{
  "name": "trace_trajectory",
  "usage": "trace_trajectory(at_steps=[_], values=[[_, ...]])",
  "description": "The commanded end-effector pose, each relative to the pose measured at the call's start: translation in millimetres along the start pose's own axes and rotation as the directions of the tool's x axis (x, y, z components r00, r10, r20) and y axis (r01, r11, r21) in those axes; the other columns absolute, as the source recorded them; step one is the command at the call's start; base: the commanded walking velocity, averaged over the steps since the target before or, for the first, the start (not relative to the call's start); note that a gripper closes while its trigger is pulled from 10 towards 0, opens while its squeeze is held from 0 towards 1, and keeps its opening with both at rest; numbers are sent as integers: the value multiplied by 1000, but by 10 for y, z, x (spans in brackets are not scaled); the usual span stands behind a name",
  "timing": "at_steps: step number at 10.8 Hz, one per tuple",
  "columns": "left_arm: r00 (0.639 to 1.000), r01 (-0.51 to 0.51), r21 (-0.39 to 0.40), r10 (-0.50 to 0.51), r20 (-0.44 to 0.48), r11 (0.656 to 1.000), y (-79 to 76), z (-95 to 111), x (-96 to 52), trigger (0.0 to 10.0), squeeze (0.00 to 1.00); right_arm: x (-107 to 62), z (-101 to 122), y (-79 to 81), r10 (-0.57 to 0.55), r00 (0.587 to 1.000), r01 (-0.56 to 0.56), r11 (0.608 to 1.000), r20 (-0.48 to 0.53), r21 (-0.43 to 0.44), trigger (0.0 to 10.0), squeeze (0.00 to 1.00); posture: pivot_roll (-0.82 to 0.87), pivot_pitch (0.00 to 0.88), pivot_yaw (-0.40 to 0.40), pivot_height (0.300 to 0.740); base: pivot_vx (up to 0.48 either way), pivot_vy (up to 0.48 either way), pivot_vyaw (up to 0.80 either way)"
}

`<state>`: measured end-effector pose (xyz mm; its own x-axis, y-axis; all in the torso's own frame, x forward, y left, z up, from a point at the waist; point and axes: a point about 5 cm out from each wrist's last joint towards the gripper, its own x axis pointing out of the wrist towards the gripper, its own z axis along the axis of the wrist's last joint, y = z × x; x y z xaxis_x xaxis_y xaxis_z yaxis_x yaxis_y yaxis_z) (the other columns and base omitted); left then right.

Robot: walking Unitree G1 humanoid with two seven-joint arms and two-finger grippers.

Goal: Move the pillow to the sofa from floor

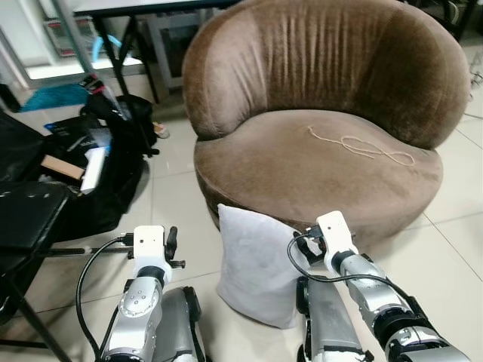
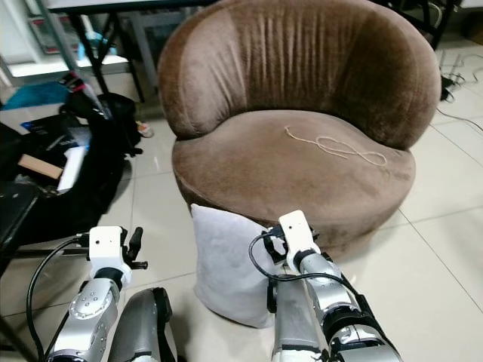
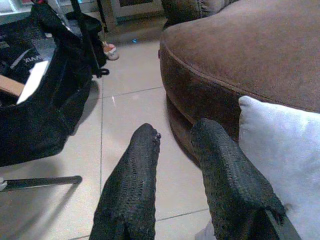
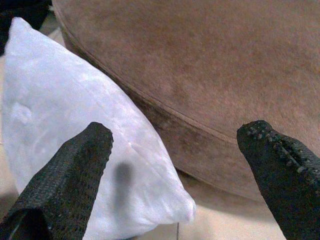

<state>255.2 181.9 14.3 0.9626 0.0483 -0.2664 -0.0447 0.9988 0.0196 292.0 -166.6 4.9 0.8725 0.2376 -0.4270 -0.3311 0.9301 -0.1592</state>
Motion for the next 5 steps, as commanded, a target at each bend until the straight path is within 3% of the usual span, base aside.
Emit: trace_trajectory(at_steps=[1,5], values=[[1000,1,2,-1,0,1000,15,11,-6,10000,0,30,76,-10,2,1000,-2,1000,15,-13,10000,0,-125,0,80,501,0,0,0],[1000,12,6,-12,1,1000,0,16,-3,10000,0,27,105,-52,4,1000,-4,1000,25,-27,10000,0,-126,0,80,501,0,0,0]])
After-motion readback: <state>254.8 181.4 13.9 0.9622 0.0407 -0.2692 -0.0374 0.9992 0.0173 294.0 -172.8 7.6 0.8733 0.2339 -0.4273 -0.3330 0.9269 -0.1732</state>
